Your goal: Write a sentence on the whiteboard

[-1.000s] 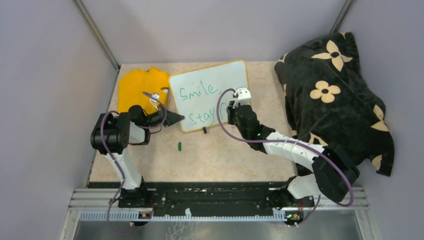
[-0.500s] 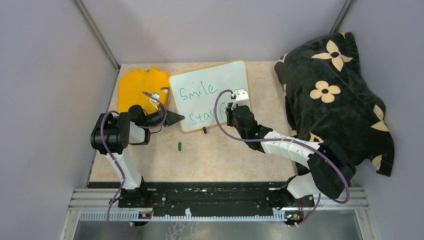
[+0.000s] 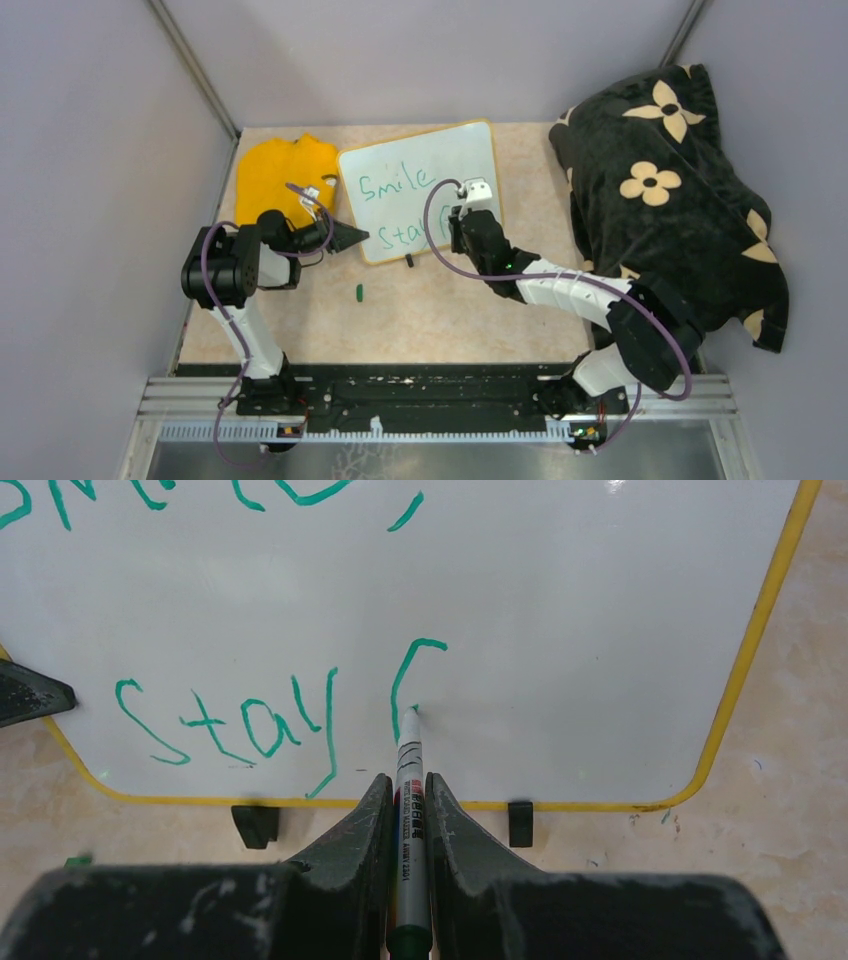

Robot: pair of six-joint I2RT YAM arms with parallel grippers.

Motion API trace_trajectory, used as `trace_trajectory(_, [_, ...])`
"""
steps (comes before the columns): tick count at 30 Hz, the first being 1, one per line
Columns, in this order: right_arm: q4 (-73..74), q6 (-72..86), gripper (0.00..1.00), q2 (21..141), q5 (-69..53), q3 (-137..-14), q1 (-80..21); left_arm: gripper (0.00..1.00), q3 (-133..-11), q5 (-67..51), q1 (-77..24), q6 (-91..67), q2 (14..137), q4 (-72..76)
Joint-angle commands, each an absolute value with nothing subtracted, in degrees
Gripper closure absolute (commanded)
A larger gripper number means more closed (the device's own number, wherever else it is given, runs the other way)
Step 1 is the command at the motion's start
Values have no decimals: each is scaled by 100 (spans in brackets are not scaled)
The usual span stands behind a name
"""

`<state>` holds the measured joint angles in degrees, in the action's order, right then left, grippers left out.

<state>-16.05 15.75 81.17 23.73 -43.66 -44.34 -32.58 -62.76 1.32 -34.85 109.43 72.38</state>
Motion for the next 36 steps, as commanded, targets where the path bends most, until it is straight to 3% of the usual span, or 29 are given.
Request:
trace_trajectory(1, [-1802,1676,100,8187,2197,-4667,-4412,100,-3305,-6127,131,-3401,11092,6927])
trace_trajectory(36, [-1683,1708,100,7452,2340,-4240,-4219,100,-3313,-6135,126,-3395,11101,6919])
